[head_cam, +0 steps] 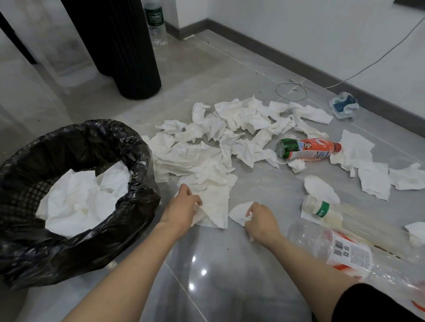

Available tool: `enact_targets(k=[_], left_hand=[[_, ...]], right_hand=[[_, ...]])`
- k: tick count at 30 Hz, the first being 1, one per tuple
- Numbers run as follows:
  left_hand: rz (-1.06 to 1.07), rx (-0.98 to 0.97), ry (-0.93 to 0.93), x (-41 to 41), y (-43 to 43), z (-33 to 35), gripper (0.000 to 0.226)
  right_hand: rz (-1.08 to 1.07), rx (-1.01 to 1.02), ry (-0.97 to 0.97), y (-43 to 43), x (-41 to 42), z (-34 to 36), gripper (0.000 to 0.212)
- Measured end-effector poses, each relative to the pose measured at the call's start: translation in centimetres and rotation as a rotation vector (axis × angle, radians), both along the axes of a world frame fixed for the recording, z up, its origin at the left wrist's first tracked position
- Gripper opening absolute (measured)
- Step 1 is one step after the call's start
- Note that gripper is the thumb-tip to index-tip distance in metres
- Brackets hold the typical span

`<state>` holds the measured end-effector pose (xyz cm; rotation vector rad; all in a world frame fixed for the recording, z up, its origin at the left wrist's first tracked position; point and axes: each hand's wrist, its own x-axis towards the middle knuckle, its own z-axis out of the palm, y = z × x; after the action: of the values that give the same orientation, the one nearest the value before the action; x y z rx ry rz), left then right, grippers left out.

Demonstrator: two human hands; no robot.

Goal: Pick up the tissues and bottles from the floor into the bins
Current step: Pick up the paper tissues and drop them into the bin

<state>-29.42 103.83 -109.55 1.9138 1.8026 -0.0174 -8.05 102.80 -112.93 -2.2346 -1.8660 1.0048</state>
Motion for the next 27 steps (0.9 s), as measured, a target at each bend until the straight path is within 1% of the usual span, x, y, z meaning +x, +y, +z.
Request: enact_targets(k=[4,5,6,7,9,10,11,14,16,19,21,22,25,27], left_hand=[[-0.023,-0.044,-0.014,-0.8,-0.5,1.9,0.04],[-0.032,-0.04,-0.028,-0.9,-0.5,2.8,0.036],[-0.03,-0.021,-0.054,-0.9,-0.6,3.7,0.023],[-0.027,0.01,-0.08,-1.0,-0.7,4.7,0.015],[0.005,0.065,-0.178,-1.0,-0.8,6.9,0.041],[0.033,0.078,-0.257,-1.1,-0.8,7.9,0.044],[0.06,0.1,-0.307,-1.2,-0.8,9.0,0.041],[0.227,0.162,-0.467,-1.8,-1.2,12.9,0.022],[0.305,0.25,-0.515,-2.8,-1.4,15.3,0.02],[0.372,0.36,-0.52,-5.6,-2.3,18.5,0.02],[0.416,0.404,-0.496,-8.0,-2.8,19.7,0.021],[0.437,0.415,-0.467,-9.3,-3.1,20.1,0.022],[0.499,0.395,-0.37,-13.2,-4.3,20.2,0.029],[0.525,0.37,-0.297,-15.5,-5.0,19.5,0.044]], right_hand=[[-0.175,0.076,0.085,0.5,0.6,2.8,0.027],[-0.215,0.087,0.107,0.7,0.5,3.6,0.026],[-0.248,0.096,0.132,1.0,0.4,4.4,0.023],[-0.275,0.102,0.166,1.1,0.2,5.3,0.02],[-0.296,0.129,0.261,1.3,-0.6,7.6,0.014],[-0.299,0.14,0.309,1.5,-1.1,8.8,0.012],[-0.298,0.158,0.358,1.7,-1.7,10.0,0.012],[-0.292,0.241,0.489,2.1,-3.8,14.2,0.013],[-0.296,0.293,0.562,2.5,-5.2,16.9,0.012],[-0.302,0.3,0.666,3.1,-8.1,20.0,0.011],[-0.275,0.247,0.751,3.2,-10.4,21.4,0.013],[-0.243,0.219,0.762,3.3,-11.6,21.9,0.013],[-0.102,0.161,0.702,3.1,-15.3,22.7,0.011],[-0.009,0.143,0.669,2.7,-17.5,23.0,0.012]])
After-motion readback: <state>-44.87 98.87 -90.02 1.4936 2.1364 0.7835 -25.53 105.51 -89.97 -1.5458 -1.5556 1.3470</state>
